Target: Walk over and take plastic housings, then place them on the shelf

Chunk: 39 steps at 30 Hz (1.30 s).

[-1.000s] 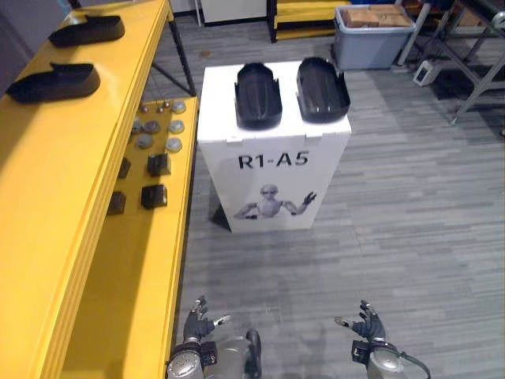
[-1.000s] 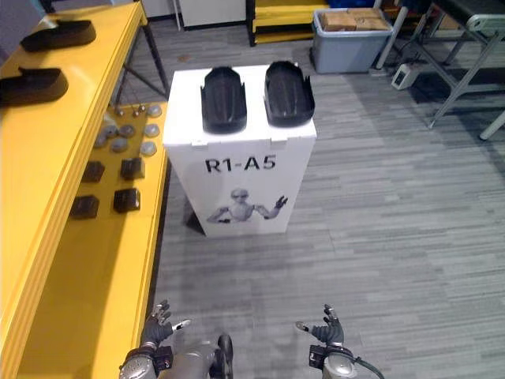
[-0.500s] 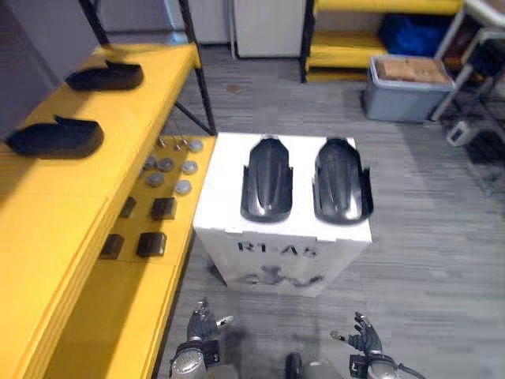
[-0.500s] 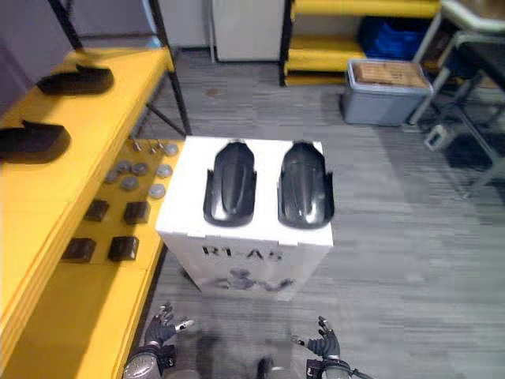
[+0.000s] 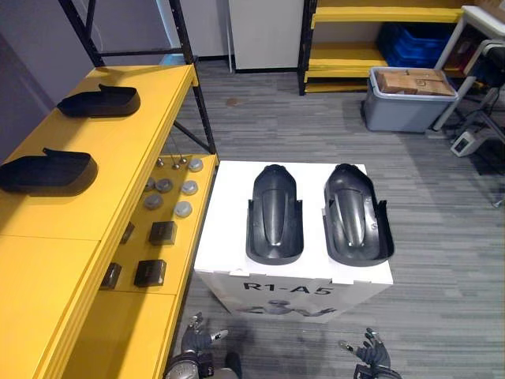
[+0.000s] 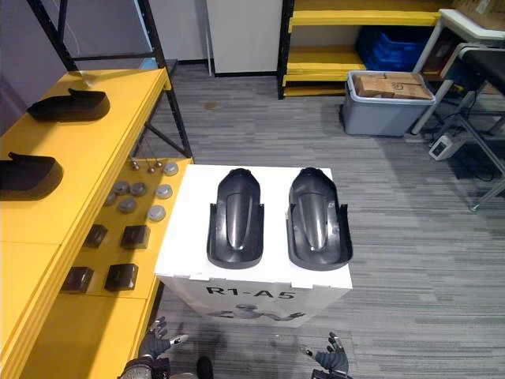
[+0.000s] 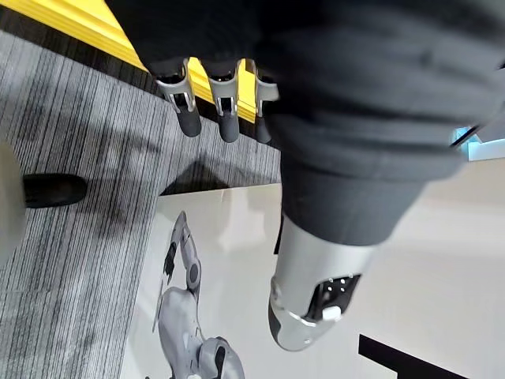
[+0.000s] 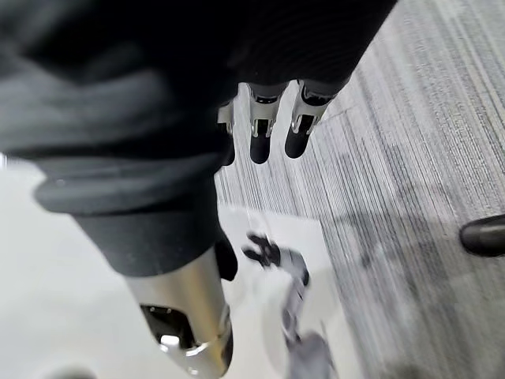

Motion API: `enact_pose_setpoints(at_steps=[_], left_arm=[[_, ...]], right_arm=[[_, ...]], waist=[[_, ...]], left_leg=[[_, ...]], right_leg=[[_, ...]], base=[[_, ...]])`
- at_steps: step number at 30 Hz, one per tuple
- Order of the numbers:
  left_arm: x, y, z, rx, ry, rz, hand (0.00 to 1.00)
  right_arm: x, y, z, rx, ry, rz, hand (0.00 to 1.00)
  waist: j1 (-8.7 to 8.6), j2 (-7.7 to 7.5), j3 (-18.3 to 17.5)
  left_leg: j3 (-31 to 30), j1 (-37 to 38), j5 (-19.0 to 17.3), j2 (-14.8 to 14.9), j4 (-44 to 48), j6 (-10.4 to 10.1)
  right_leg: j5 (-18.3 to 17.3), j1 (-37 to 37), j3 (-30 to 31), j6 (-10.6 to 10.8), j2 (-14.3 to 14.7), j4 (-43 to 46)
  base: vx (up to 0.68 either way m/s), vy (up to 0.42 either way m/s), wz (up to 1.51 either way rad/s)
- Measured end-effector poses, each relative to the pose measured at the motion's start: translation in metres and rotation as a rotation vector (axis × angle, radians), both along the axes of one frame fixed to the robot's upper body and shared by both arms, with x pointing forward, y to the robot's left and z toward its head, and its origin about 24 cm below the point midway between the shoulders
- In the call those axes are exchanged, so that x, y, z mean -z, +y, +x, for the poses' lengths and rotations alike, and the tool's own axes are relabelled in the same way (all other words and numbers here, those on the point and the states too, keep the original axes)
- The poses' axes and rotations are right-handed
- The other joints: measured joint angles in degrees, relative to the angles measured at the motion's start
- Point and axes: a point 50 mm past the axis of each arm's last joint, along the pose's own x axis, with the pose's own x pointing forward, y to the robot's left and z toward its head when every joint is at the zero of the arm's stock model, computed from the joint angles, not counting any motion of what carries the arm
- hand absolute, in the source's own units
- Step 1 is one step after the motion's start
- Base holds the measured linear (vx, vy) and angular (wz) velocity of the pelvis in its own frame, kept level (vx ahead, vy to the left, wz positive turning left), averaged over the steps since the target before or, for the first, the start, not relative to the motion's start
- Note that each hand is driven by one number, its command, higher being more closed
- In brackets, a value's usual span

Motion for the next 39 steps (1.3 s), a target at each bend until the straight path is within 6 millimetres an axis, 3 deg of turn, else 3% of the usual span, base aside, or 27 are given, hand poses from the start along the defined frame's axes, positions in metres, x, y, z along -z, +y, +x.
enact_pose_setpoints(at_steps=[3, 5, 8, 9, 11, 16, 20, 21, 25, 32, 39], left_arm=[[0.001, 0.000, -0.002, 0.002, 0.003, -0.002, 0.00], [0.002, 0.002, -0.009, -0.001, 0.020, 0.000, 0.00], [0.005, 0.007, -0.021, 0.008, 0.048, 0.004, 0.00], [0.006, 0.008, -0.023, 0.012, 0.052, 0.007, 0.00], [0.007, 0.011, -0.028, 0.015, 0.066, 0.014, 0.00], [0.009, 0.013, -0.035, 0.024, 0.084, 0.020, 0.00], [0.011, 0.012, -0.042, 0.052, 0.106, 0.014, 0.00], [0.011, 0.011, -0.043, 0.061, 0.108, 0.009, 0.00], [0.011, 0.008, -0.040, 0.090, 0.096, 0.001, 0.00], [0.010, 0.001, -0.036, 0.123, 0.081, -0.004, 0.00], [0.010, -0.002, -0.034, 0.117, 0.078, -0.010, 0.00]], right_arm=[[-0.010, -0.020, 0.000, 0.063, -0.040, -0.050, 0.00], [-0.034, -0.047, 0.006, 0.090, -0.123, -0.148, 0.00], [-0.084, -0.085, 0.024, 0.090, -0.288, -0.323, 0.00], [-0.094, -0.090, 0.027, 0.087, -0.319, -0.352, 0.00], [-0.136, -0.105, 0.041, 0.053, -0.446, -0.469, 0.00], [-0.198, -0.111, 0.077, -0.046, -0.634, -0.643, 0.00], [-0.227, -0.092, 0.110, -0.212, -0.735, -0.712, 0.00], [-0.235, -0.076, 0.123, -0.290, -0.791, -0.721, 0.00], [-0.237, -0.055, 0.141, -0.392, -0.826, -0.691, 0.00], [-0.212, -0.032, 0.173, -0.556, -0.687, -0.706, 0.00], [-0.186, -0.014, 0.185, -0.504, -0.541, -0.804, 0.00]], waist=[[-0.39, -0.26, -0.19], [-0.88, -0.44, -0.84], [-2.21, -0.67, -1.34], [-2.45, -0.77, -1.41], [-2.88, -0.96, -1.90], [-3.33, -0.94, -2.88], [-3.21, -0.72, -3.15], [-3.20, -0.69, -3.18], [-2.58, -0.53, -3.26], [-1.68, -0.17, -3.02], [-1.34, 1.08, -2.12]], left_leg=[[0.59, 1.28, 0.91, 0.16, -2.31, -0.17], [1.61, 1.86, 1.31, 0.18, -3.74, -0.31], [2.81, 3.13, 1.91, 0.00, -5.52, -0.18], [2.88, 3.18, 1.91, -0.03, -5.52, -0.18], [3.17, 2.95, 1.91, -0.10, -5.54, -0.17], [3.07, 1.17, 2.65, -0.60, -5.54, 0.42], [2.33, 1.08, 2.98, -0.84, -5.56, 0.73], [1.36, 0.74, 3.21, -0.98, -5.56, 0.93], [-0.16, -0.32, 3.66, -1.48, -5.57, 1.34], [-2.68, -0.99, 4.37, -2.42, -5.58, 1.97], [-3.63, -1.15, 4.71, -2.56, -5.86, 1.83]], right_leg=[[0.01, -0.21, 0.62, 0.00, 0.26, 0.04], [0.02, -0.49, 1.91, 0.01, 0.48, 0.12], [0.02, -0.98, 3.40, 0.01, 0.53, 0.56], [0.02, -1.32, 3.60, 0.01, 0.51, 0.66], [0.02, -2.12, 4.69, 0.01, 0.50, 1.13], [0.02, -3.96, 5.27, 0.01, 0.18, 0.95], [0.04, -4.01, 5.27, 0.05, 0.05, 0.95], [0.05, -4.11, 4.67, 0.06, -0.02, 0.88], [0.08, -4.66, 3.91, 0.12, -0.32, 0.87], [0.26, -3.86, 1.40, 0.40, -1.02, 0.70], [0.30, -3.47, 0.56, 0.44, -1.11, 0.13]], base=[[0.02, -0.006, -0.17], [0.02, 0.003, -0.24], [-0.01, 0.009, -0.17], [-0.06, 0.009, -0.15], [-0.07, 0.013, -0.10], [-0.08, 0.008, -0.04], [-0.08, 0.008, 0.04], [-0.08, 0.003, 0.15], [-0.05, 0.013, 0.15], [-0.02, 0.012, 0.18], [-0.04, -0.002, 0.06]])
